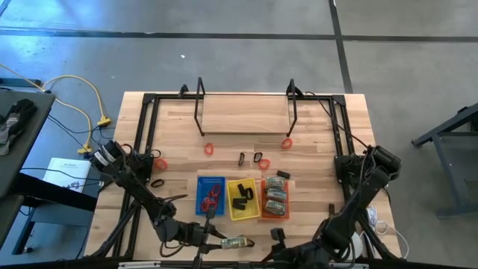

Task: Pick & Place Office Desk Supplies
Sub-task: Put the crayon box into the orange basket

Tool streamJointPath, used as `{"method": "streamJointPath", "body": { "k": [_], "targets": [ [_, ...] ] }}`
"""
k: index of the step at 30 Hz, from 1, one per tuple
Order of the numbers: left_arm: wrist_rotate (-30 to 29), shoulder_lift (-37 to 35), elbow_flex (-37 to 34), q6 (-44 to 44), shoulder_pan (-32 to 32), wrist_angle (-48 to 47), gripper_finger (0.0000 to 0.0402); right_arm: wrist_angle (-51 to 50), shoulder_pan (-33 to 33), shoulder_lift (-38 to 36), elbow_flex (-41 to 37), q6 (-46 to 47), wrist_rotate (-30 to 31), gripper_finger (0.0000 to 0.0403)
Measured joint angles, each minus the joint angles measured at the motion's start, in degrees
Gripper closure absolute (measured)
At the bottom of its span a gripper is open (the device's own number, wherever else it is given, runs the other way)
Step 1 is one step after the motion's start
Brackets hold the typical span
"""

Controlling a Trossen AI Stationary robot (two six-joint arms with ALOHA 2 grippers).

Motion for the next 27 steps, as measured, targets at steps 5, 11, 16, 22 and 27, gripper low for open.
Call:
{"method": "streamJointPath", "body": {
  "k": [5, 11, 16, 22, 27],
  "targets": [
    [0.12, 0.0, 0.0, -1.21, 0.16, -1.87, 0.0335, 3.91, -1.49, 0.88, 0.0, -1.32, -7.41, 0.0274],
    [0.1, 0.0, 0.02, -1.36, -0.36, -1.88, 0.0335, 13.97, -1.62, 3.96, -0.02, -19.81, -4.24, 0.0262],
    [0.1, 0.0, 0.02, -1.32, -0.88, -1.88, 0.0335, 16.2, -0.59, 5.03, -0.02, -30.85, 3.89, 0.0227],
    [0.33, 0.0, 0.03, -0.92, -0.84, -1.86, 0.0335, 15.9, 0.15, 5.03, -0.02, -31.25, 10.12, 0.0167],
    [0.31, 0.0, 0.04, -0.92, -0.84, -1.84, 0.0335, 15.88, 0.26, 5.03, -0.02, -30.73, 21.78, 0.0132]
  ]
}}
